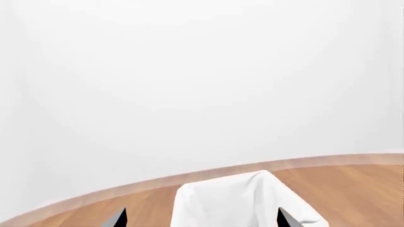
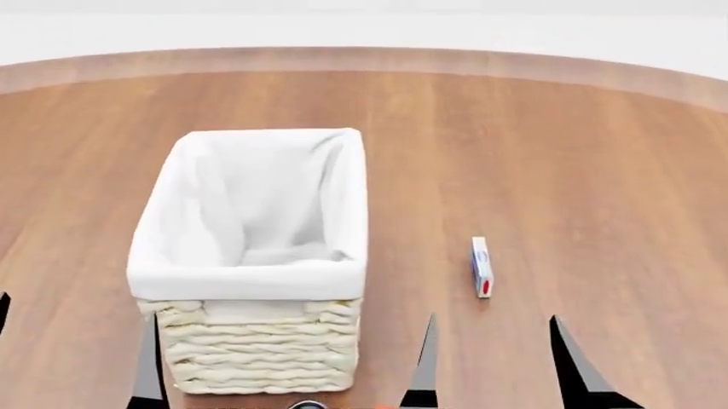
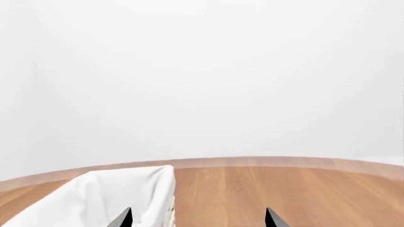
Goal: Pick up the alphabet soup and put it in the basket.
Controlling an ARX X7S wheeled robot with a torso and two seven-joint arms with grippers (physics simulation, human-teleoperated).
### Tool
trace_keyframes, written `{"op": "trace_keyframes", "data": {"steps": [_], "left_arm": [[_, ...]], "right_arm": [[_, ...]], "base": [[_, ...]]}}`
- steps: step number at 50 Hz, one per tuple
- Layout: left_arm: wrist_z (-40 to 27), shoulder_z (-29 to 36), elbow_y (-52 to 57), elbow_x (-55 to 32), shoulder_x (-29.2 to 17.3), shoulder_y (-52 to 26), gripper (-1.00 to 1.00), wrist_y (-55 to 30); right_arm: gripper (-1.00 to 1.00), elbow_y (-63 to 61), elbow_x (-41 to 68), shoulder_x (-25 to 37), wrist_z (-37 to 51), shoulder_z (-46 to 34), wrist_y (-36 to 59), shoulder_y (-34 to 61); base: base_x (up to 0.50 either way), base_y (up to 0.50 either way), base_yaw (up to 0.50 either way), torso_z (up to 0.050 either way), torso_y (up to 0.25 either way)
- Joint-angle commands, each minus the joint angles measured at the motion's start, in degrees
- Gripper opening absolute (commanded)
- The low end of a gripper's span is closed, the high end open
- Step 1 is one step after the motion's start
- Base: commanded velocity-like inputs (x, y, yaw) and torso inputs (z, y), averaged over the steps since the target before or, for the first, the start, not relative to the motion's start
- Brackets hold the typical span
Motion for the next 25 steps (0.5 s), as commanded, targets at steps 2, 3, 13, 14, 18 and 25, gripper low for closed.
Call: {"op": "trace_keyframes", "data": {"steps": [2,3,13,14,18,25], "left_arm": [[-0.8,0.2,-0.3,-0.7,-0.6,-0.1,1.00,0.0],[-0.8,0.2,-0.3,-0.7,-0.6,-0.2,1.00,0.0],[-1.4,0.6,-0.3,-0.9,-1.0,-0.2,1.00,-0.1],[-1.5,0.7,-0.3,-0.9,-1.1,-0.3,1.00,-0.1],[-1.6,0.8,-0.3,-1.0,-1.2,-0.3,1.00,-0.1],[-1.9,1.1,-0.6,-1.2,-1.4,-0.4,1.00,-0.1]], "right_arm": [[1.00,0.8,0.9,0.2,0.9,0.3,-0.1,0.1],[1.00,0.6,0.7,0.3,0.9,0.1,-0.4,-0.1],[1.00,0.8,0.7,0.9,1.4,-0.4,-0.7,-0.2],[1.00,0.8,0.7,1.0,1.5,-0.5,-0.7,-0.2],[1.00,1.0,1.0,1.3,1.9,-0.6,-0.8,-0.1],[1.00,1.2,1.5,1.8,2.4,-0.8,-1.1,0.0]], "base": [[0.00,0.50,0.00,0.000,0.000],[0.00,0.50,0.00,0.000,0.000],[0.00,0.50,0.00,0.000,0.000],[0.00,0.50,0.00,0.000,0.000],[0.00,0.50,0.00,0.000,0.000],[0.00,0.50,0.00,0.000,0.000]]}}
